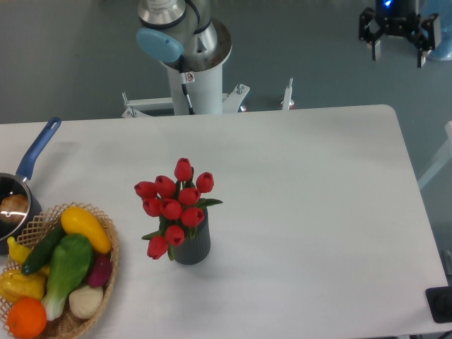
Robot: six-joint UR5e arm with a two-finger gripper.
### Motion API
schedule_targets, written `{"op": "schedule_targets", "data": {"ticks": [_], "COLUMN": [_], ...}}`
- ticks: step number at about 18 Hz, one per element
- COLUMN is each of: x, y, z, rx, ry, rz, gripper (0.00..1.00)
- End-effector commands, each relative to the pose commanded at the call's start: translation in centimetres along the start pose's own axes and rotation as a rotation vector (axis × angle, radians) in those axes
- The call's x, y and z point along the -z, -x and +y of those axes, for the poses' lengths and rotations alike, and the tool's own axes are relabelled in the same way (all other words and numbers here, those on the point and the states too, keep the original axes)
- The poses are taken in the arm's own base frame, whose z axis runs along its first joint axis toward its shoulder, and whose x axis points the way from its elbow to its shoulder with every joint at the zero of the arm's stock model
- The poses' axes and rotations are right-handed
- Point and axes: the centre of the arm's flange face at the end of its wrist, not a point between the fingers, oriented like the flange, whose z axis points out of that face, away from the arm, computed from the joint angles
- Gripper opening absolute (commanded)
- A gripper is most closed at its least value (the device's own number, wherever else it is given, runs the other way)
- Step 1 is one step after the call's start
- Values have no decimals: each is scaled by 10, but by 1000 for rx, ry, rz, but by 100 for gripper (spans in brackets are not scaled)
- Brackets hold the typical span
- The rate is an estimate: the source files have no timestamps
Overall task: Pick up the flowers from the vase
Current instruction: 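Move the open gripper from its raised start pose toward the tulips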
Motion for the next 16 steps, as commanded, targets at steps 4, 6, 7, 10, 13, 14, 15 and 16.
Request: {"op": "schedule_targets", "data": {"ticks": [4, 6, 7, 10, 13, 14, 15, 16], "x": [0, -3, -14, -23, -26, -27, -26, -29], "y": [4, 6, 7, 5, 3, 4, 5, 7], "z": [-7, -12, -11, -13, -33, -40, -45, -48], "rx": [9, 46, 78, 160, 154, 191, 241, 276], "ry": [-91, -172, -179, -183, -232, -273, -323, -366], "rz": [-15, -26, -5, 15, 26, 31, 32, 38], "gripper": [100, 100, 100, 100, 100, 100, 100, 100]}}
